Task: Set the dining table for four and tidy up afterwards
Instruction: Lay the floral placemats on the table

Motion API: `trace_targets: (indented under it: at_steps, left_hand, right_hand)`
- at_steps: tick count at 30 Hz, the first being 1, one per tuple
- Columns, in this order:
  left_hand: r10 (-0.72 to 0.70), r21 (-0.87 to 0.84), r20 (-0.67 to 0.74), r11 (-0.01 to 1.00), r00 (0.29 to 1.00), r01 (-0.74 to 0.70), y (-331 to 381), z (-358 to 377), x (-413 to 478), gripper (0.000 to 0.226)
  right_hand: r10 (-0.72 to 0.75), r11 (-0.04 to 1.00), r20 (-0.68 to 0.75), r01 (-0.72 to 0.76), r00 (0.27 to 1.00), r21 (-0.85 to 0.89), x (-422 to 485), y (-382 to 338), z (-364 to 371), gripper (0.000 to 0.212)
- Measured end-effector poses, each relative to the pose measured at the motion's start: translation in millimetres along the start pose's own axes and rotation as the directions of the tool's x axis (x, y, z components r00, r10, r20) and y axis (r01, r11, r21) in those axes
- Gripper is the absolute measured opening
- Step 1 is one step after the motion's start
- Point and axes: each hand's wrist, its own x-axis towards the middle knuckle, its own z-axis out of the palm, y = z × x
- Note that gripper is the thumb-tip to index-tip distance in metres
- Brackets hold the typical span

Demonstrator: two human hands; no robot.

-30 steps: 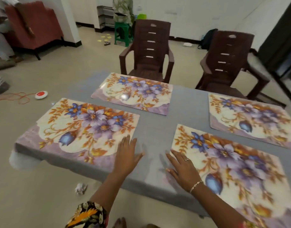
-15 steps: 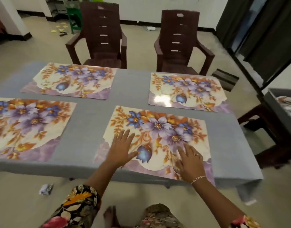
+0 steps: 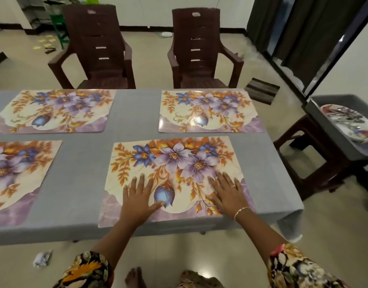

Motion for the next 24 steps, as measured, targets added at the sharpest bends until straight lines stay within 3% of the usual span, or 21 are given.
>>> trace_targets:
  at_steps: [4,6,9,13,24]
  left_hand:
    - [0.032,-0.003,0.007,0.999,0.999,-0.032,-7.1,-2.9,3.8,0.124]
    - [0.032,-0.007,0.010,0.999,0.999,-0.031,-19.2,-3.2,3.3,0.111]
    - [0.040,0.025,0.054,0.999,0.998,-0.041,-29.3,0.8,0.7,0.091]
    - [0.043,0.018,0.016,0.999,0.999,-0.043,-29.7,3.3,0.1,0.080]
    - [0.074,0.000,0.003,0.997,0.997,-0.074,-39.7,5.5,6.2,0.094]
  right_hand:
    - [-0.067,0.997,0.029,0.066,0.997,0.041,0.9,13.7,-1.3,0.115]
    - [-0.048,0.997,0.040,0.046,0.998,0.054,-1.8,11.9,-3.2,0.109]
    - [0.024,1.000,0.053,-0.024,0.998,-0.008,-2.5,6.6,1.0,0.078]
    - [0.032,0.999,0.004,-0.032,0.999,-0.031,-5.0,5.2,5.4,0.071]
    - [0.073,0.997,-0.021,-0.073,0.997,-0.010,-10.1,-1.3,14.0,0.071]
